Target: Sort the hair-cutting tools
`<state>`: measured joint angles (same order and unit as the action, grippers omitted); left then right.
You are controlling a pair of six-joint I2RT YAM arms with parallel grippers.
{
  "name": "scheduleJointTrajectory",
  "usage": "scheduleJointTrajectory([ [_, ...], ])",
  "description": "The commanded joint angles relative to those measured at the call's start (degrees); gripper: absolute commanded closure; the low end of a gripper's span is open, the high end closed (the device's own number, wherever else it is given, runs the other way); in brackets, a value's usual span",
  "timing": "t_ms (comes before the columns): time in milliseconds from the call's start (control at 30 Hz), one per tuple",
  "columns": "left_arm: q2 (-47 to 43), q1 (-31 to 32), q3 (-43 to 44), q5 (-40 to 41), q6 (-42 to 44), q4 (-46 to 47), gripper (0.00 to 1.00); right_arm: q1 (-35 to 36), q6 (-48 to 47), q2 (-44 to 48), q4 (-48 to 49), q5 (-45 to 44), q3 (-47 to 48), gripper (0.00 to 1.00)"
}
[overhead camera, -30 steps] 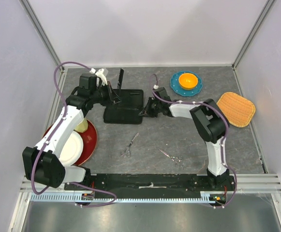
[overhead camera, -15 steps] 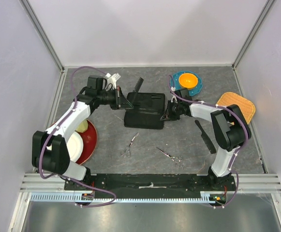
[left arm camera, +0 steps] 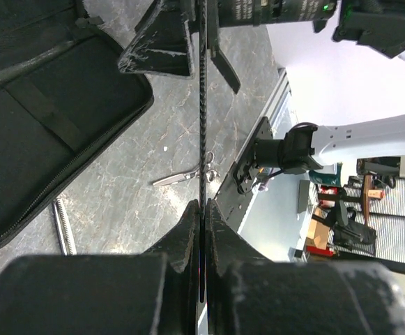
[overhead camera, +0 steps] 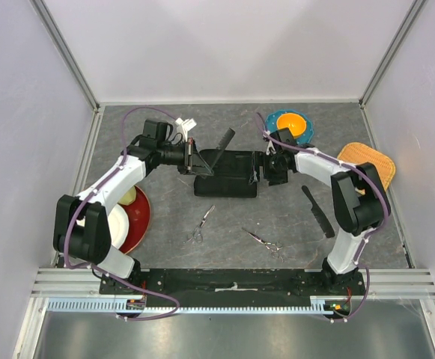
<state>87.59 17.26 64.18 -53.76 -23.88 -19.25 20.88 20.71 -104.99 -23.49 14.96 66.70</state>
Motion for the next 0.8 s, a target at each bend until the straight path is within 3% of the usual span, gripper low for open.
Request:
scheduleJointTrajectory([
  [0, -0.1, 0.1, 4.3, -4.7, 5.0, -2.5, 0.98, -1.2, -2.0, 7.6, -8.6, -2.8, 8.2, 0.13],
  [167, -0.1, 0.1, 7.5, -10.7, 8.9, -5.8, 0.98, -2.8, -7.9, 16.2, -12.3, 7.0, 13.5, 0.07],
  [367, -1.9, 0.1, 10.5, -16.2, 15.1, -10.7, 0.98, -3.0, -14.6, 21.3, -12.3, 27.6, 16.8, 0.04],
  [533, -3.7, 0.1, 14.2, -18.4, 23.8, -21.8, 0.98, -3.0, -19.1, 19.3, -14.7, 35.1, 24.4, 0.06],
  [567, -4.4, 0.1, 14.7, -18.6, 27.3, -22.9, 0.98, -3.0, -20.3, 18.6, -16.0, 39.6, 25.8, 0.05],
  [767, -7.5, 0.7, 15.3, -20.6, 33.6, -26.9, 0.98, -3.0, -23.4, 15.0, -19.1, 46.6, 32.1, 0.06],
])
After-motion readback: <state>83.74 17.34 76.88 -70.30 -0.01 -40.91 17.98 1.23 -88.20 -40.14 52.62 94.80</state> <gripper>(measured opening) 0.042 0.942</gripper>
